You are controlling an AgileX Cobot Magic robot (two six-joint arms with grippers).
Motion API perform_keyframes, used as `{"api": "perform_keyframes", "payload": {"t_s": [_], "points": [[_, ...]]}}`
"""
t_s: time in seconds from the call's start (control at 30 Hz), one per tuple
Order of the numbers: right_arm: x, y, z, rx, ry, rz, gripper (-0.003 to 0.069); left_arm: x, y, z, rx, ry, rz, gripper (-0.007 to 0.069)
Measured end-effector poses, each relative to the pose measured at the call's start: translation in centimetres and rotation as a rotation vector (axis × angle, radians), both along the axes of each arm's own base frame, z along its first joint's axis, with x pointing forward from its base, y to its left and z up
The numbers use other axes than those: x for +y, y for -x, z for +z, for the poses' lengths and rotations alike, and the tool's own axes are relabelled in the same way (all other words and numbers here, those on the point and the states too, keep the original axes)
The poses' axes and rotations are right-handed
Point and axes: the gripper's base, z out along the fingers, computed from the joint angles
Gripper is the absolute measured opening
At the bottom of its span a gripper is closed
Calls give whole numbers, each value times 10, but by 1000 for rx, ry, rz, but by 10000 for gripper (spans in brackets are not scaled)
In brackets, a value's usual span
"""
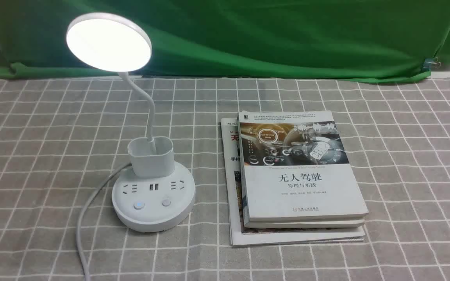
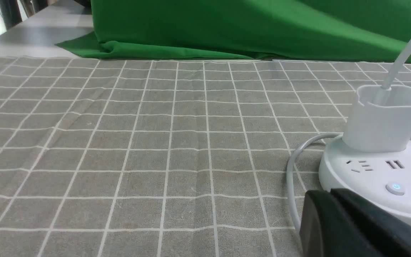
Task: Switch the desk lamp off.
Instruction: Use the left arm to press the button switch on the lamp holder
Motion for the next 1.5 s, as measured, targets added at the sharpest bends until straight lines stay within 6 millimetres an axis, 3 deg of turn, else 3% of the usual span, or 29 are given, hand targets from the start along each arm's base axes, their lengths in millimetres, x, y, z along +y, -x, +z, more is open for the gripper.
{"api": "perform_keyframes", "payload": {"t_s": [0.47,0.67,0.77,1.17,1.3,1.5], "points": [[0,0,0,0,0,0,34,1,-1,4,-45,-19,6,1],[0,0,0,0,0,0,34,1,-1,21,-235,380,36,1],[0,0,0,0,0,0,34,3,-1,26,-298,489,48,1],[0,0,0,0,0,0,34,6,1,33,-382,588,57,1],[0,0,0,0,0,0,34,1,2,47,-308,575,28,1],[0,0,0,0,0,0,34,-7,-18,99,73,376,-9,1]]}}
